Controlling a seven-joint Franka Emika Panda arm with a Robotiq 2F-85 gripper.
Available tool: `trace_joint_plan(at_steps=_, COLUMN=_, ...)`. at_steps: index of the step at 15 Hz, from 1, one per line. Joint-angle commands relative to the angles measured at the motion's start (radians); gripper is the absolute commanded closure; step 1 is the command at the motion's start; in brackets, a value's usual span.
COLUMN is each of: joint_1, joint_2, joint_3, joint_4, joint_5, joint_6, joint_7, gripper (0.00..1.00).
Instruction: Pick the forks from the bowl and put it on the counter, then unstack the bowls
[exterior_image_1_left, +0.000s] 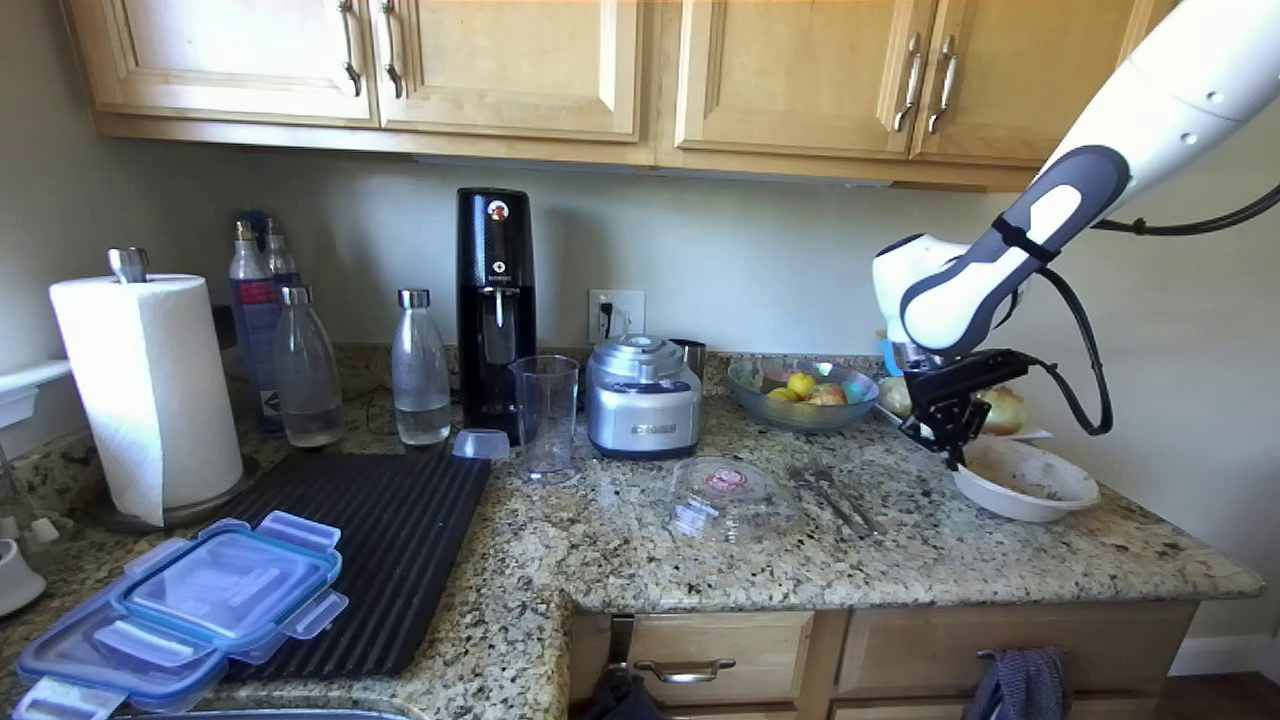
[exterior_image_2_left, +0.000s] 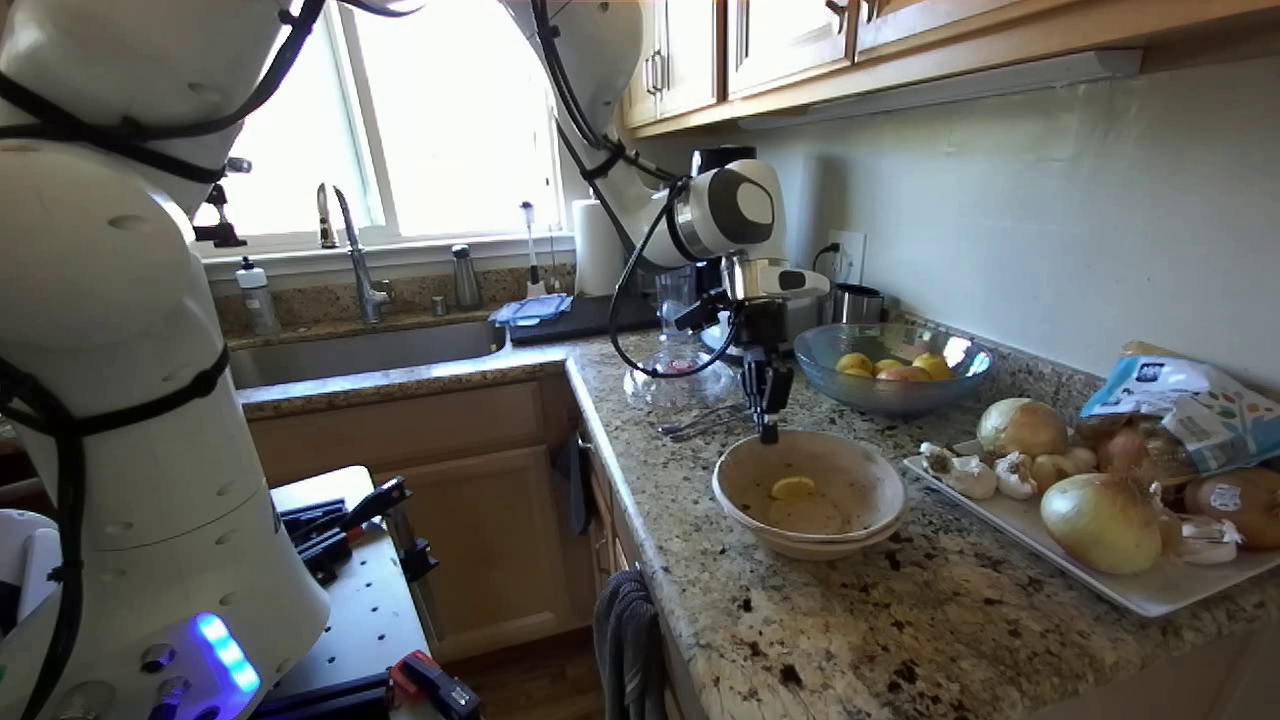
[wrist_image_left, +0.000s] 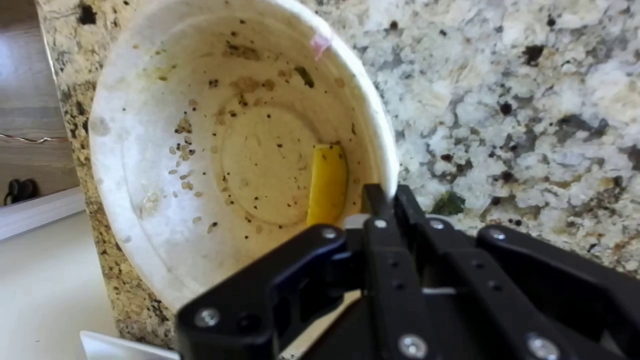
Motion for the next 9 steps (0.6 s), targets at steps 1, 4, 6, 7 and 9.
trace_joint_plan(at_steps=1, joint_1=0.003, joint_2=-0.042, joint_3=-0.002, joint_4=-0.028, joint_5=-0.035, joint_6=-0.024, joint_7=0.029, gripper=0.94)
trace_joint_plan(at_steps=4, joint_1=0.002, joint_2=-0.050, joint_3=-0.001, joint_4=-0.030, joint_5=-0.043, joint_6=-0.023, joint_7=0.027, gripper=0.93)
trace_joint_plan(at_steps=6, joint_1=0.002, joint_2=-0.052, joint_3=0.000, joint_4=-0.030, joint_5=-0.045, joint_6=-0.023, joint_7=0.027, gripper=0.93)
trace_joint_plan(at_steps=7, joint_1=0.003, joint_2=-0.053, joint_3=0.001, joint_4=-0.031, joint_5=-0.046, joint_6=-0.023, joint_7=0.026, gripper=0.93)
trace_joint_plan(at_steps=9, joint_1=0.004, joint_2=-0.053, joint_3=0.000, joint_4=-0.031, joint_5=-0.050, joint_6=-0.024, joint_7=0.028, gripper=0.93)
